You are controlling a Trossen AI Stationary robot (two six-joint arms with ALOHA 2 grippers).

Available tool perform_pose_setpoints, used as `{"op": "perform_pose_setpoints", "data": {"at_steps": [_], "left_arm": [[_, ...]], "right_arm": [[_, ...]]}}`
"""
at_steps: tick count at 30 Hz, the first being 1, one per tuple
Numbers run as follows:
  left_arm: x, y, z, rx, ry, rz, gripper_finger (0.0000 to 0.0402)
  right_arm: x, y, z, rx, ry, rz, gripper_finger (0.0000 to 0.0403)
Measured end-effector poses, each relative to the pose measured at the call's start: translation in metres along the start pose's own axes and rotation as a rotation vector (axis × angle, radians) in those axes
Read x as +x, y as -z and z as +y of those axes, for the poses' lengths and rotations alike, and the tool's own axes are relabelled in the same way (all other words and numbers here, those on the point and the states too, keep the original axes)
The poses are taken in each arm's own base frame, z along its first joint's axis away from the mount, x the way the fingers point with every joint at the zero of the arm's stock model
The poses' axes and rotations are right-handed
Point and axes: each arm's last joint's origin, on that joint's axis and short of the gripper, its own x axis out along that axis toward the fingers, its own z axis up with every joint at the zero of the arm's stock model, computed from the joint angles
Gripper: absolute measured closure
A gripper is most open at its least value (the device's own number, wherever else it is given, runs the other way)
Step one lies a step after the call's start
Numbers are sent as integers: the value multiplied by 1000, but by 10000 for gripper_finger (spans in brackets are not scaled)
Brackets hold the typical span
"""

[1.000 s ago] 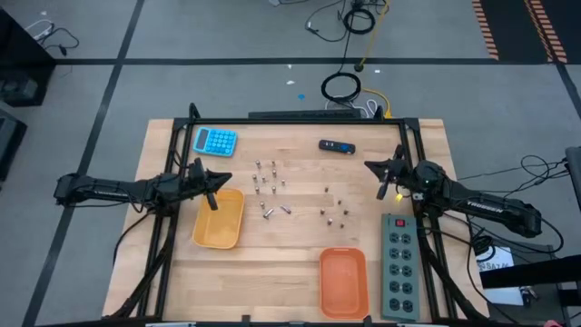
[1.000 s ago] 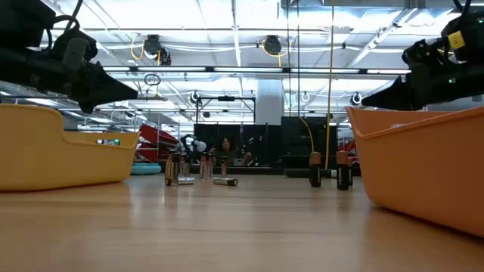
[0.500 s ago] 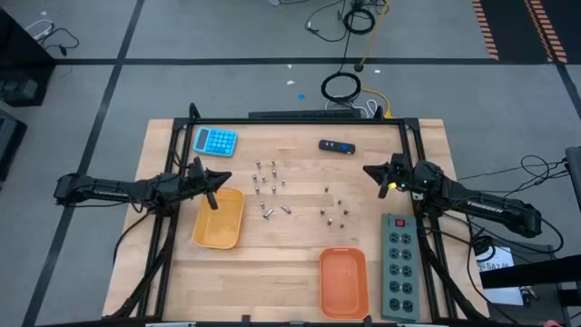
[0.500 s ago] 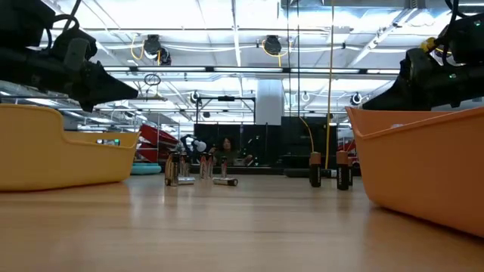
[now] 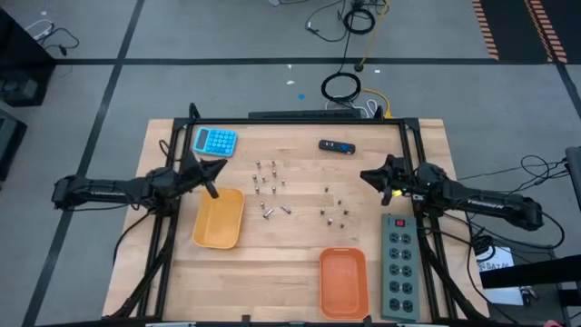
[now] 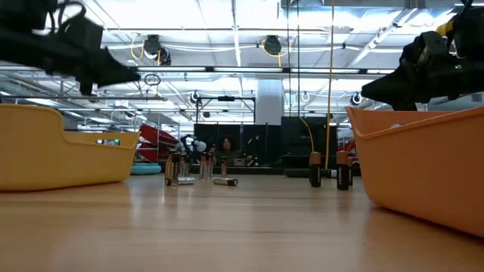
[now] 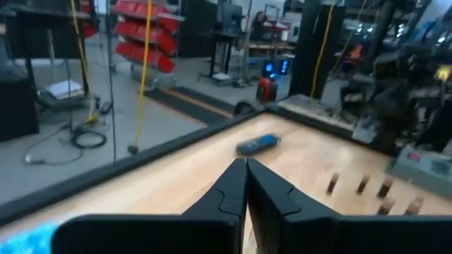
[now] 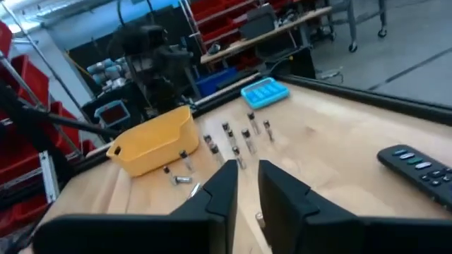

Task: Sort batteries
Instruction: Put the silver battery into the yellow bin

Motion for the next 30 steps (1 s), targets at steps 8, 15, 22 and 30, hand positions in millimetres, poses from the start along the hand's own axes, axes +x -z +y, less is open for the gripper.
{"op": "perform_pose_setpoints", "data": {"at_steps": [8,15,22,30], "left_arm": [[14,-33,-9,64,63,214,379],[42,-35,-22,125,126,362,379],[67,-26,-29,203,107,445,362],[82,-32,-35,296,94,462,247]], "right_arm": [[10,-7,11,-3,36,-127,339],[33,-11,28,-49,128,-81,339],[68,-17,49,-148,128,23,339],[97,-5,62,-156,94,-57,339]]}}
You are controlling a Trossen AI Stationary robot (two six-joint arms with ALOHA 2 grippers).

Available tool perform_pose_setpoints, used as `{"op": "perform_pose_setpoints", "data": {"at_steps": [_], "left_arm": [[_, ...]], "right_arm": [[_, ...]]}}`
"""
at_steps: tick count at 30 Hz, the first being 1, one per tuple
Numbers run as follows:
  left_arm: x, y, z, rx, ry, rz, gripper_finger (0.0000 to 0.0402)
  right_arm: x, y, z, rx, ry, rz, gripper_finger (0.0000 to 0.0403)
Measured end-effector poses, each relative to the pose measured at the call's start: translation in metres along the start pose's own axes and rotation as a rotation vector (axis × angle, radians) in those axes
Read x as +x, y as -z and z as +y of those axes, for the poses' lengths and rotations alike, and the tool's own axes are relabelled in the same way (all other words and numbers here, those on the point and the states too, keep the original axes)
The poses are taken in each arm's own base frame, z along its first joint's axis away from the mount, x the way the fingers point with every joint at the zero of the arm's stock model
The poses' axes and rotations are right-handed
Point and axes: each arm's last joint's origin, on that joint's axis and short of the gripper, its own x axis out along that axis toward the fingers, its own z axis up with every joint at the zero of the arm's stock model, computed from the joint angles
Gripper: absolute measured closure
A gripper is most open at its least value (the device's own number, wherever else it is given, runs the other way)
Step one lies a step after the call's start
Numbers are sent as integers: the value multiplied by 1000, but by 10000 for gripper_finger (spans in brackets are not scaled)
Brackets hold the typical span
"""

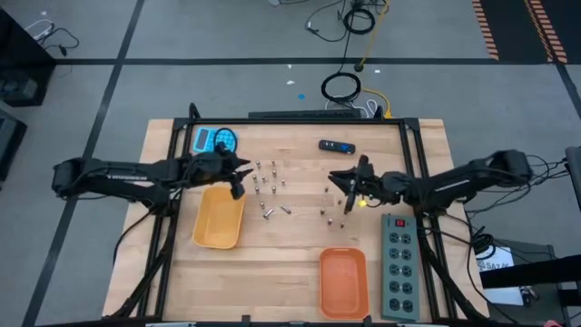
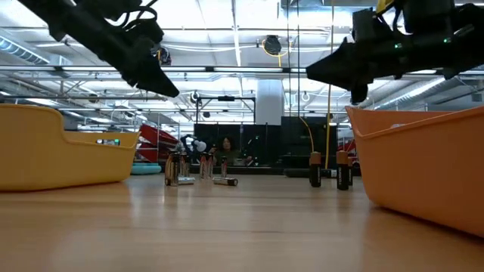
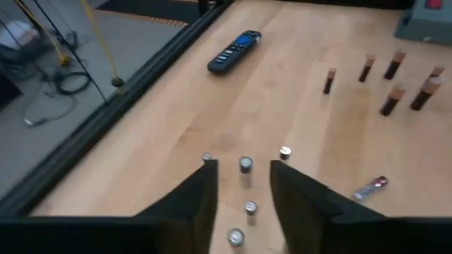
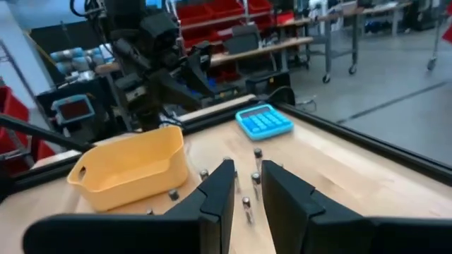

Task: Sort batteries
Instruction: Put the silver battery into the yellow bin

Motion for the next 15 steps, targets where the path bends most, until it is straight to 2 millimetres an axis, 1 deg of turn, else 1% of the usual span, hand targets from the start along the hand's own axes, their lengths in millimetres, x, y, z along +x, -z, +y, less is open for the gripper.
{"op": "perform_pose_setpoints", "data": {"at_steps": [2,6,9,11,15], "left_arm": [[1,-3,1,24,-19,5,232],[4,-10,6,60,-29,24,230],[8,-14,12,83,-45,66,238],[13,-16,17,80,-36,105,243],[30,-10,24,76,34,179,252]], "right_arm": [[5,7,1,-7,29,-11,339],[13,19,0,-11,70,19,339],[22,20,5,-20,78,71,339],[30,21,9,-56,96,147,339],[41,15,16,-112,124,250,339]]}}
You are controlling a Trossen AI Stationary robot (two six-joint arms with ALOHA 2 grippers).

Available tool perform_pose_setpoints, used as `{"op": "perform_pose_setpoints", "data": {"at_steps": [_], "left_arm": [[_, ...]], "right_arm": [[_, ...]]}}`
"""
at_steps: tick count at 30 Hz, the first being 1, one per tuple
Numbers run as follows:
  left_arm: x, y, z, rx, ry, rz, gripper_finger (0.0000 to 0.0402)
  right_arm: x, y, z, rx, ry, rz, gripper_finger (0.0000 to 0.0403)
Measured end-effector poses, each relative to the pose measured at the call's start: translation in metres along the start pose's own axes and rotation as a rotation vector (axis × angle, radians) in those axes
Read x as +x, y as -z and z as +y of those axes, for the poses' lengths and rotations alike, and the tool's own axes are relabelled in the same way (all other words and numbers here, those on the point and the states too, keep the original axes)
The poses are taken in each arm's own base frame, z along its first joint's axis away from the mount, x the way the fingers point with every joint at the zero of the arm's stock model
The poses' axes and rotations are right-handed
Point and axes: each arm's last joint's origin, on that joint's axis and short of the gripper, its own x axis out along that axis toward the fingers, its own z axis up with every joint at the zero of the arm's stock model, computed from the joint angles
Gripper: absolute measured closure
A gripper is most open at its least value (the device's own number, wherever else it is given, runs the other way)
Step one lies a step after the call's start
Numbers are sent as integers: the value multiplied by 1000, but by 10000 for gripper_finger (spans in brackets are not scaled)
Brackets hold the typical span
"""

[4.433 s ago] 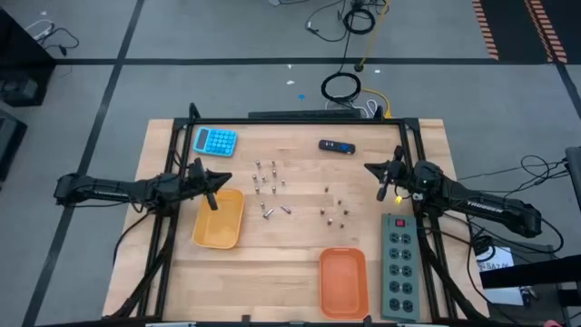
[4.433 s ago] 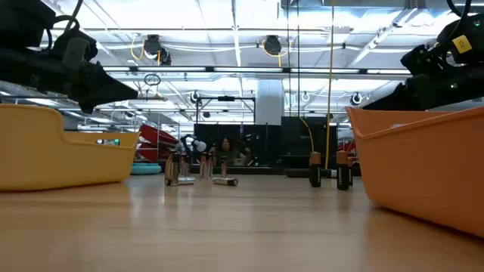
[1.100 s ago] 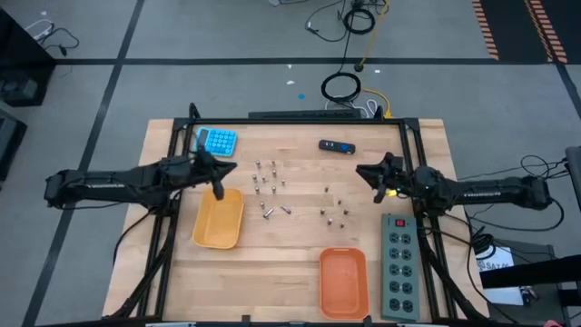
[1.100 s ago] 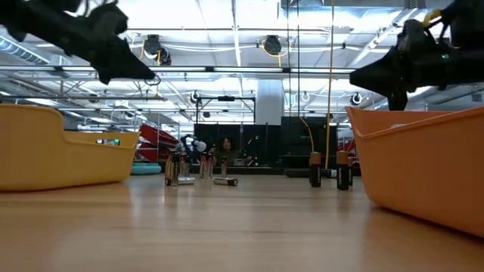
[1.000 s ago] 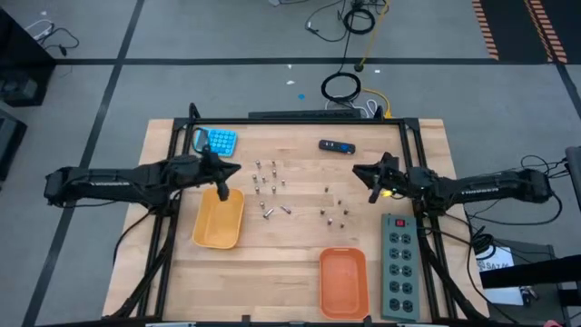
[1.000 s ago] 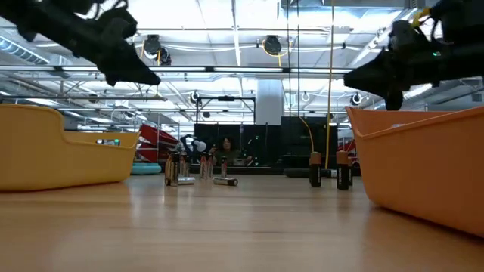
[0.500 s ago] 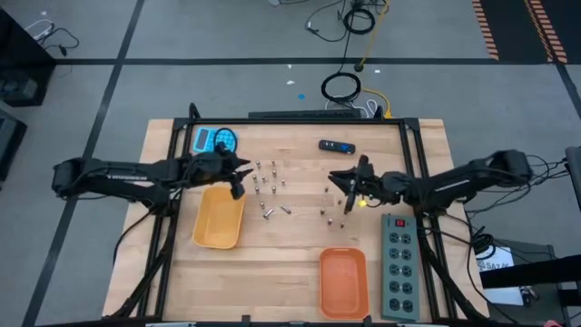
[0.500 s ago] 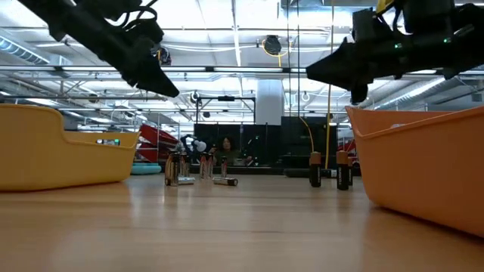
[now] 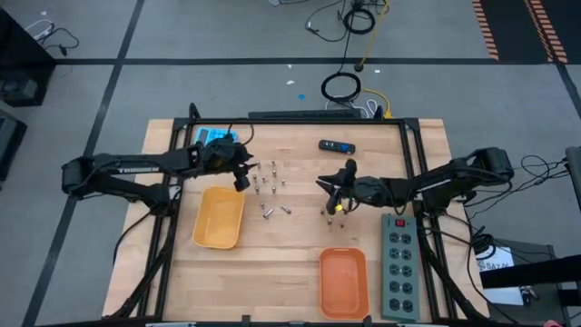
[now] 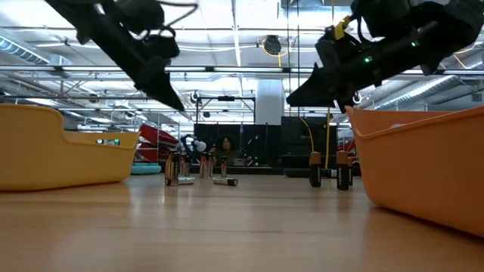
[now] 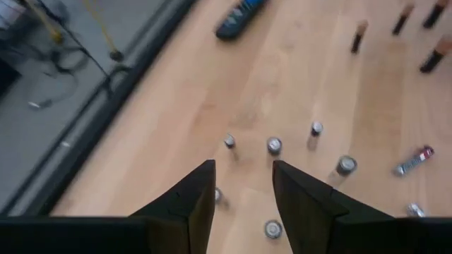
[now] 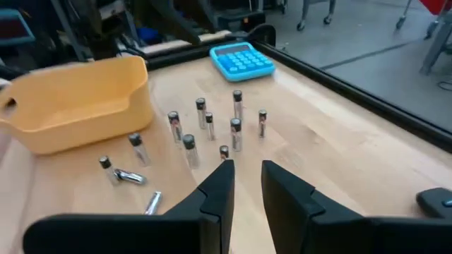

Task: Sort batteries
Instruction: Put the silver battery into the yellow bin

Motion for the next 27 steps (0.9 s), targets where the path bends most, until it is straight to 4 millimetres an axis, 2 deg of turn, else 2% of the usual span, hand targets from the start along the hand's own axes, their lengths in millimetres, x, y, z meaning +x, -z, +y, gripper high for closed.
{"op": "perform_pose_setpoints", "data": {"at_steps": [5,10,19,27], "left_arm": [[21,7,8,11,-20,100,256],[35,5,18,-2,-32,142,255],[66,13,31,30,-47,216,192],[76,21,41,-21,-7,235,188]], "right_arm": [[-1,-1,2,-54,21,4,339],[-1,4,1,-78,34,44,339],[-1,5,1,-131,33,55,339],[-1,5,1,-156,33,57,339]]}}
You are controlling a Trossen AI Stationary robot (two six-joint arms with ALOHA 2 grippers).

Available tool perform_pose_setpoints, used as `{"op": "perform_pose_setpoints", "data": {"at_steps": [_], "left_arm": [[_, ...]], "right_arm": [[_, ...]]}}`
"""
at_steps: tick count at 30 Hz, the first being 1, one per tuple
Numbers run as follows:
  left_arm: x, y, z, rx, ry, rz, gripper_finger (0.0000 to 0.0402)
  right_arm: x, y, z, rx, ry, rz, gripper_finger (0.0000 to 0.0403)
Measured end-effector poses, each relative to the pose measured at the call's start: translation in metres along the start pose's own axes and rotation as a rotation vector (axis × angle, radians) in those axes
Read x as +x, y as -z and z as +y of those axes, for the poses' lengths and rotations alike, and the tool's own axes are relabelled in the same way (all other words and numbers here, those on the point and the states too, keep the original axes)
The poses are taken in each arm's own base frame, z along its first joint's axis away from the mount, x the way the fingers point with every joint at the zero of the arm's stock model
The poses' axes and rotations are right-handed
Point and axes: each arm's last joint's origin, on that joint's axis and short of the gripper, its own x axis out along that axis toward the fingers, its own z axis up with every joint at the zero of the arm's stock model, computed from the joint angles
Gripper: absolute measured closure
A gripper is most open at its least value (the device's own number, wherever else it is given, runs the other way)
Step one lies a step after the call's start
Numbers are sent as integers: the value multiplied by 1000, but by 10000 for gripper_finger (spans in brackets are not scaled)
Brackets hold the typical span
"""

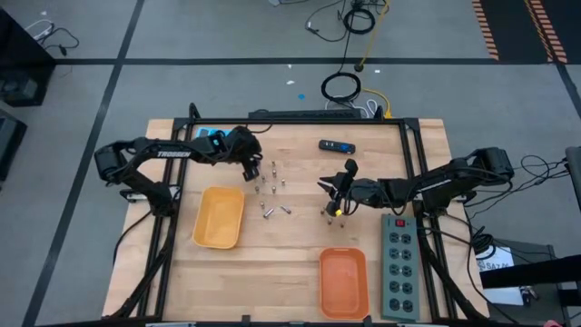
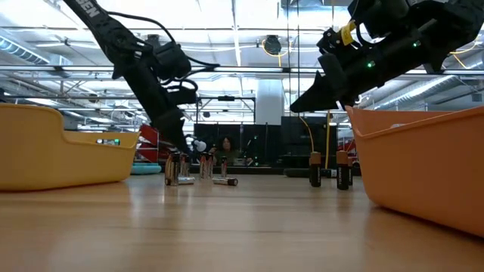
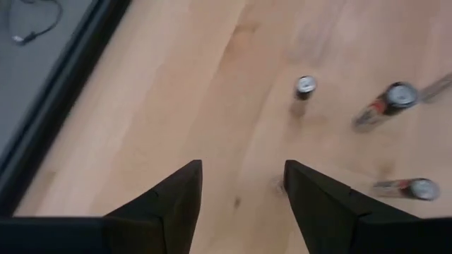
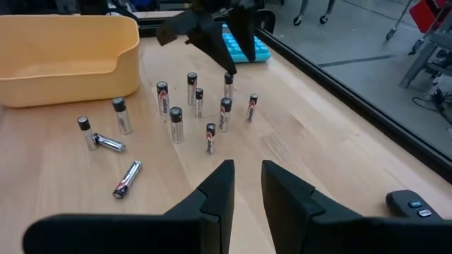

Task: Sort batteries
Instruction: Put the silver battery into the yellow bin

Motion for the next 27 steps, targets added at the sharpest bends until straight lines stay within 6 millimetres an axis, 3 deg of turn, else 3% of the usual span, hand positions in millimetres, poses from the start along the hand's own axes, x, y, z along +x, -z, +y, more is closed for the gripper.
{"op": "perform_pose_setpoints", "data": {"at_steps": [17,27], "left_arm": [[0,0,0,-15,-9,4,188],[-32,-6,5,-26,-22,-73,188]], "right_arm": [[0,1,0,13,2,12,339],[0,2,0,11,3,15,339]]}}
